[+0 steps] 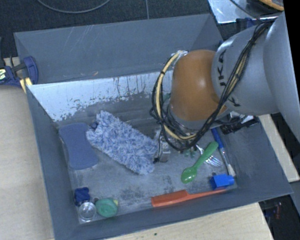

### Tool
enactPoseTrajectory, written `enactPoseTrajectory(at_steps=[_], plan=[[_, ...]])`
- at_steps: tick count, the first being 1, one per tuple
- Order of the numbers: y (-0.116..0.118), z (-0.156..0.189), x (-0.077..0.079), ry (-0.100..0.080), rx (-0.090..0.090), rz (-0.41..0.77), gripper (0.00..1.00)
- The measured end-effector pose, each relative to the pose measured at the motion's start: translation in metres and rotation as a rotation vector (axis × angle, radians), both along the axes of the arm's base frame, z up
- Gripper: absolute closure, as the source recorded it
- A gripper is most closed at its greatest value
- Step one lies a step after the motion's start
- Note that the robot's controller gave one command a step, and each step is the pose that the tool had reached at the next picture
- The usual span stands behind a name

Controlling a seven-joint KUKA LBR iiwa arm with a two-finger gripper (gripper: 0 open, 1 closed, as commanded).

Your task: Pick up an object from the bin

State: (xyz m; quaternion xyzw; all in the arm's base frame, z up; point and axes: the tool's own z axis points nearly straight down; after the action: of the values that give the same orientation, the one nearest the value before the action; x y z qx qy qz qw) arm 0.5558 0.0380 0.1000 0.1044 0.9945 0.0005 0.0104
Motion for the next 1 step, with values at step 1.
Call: enactPoseTrajectory(at_steps=[1], plan=[[-0.0002,0.0188,-0.0005,0.002,0.000,0.000,1.00]])
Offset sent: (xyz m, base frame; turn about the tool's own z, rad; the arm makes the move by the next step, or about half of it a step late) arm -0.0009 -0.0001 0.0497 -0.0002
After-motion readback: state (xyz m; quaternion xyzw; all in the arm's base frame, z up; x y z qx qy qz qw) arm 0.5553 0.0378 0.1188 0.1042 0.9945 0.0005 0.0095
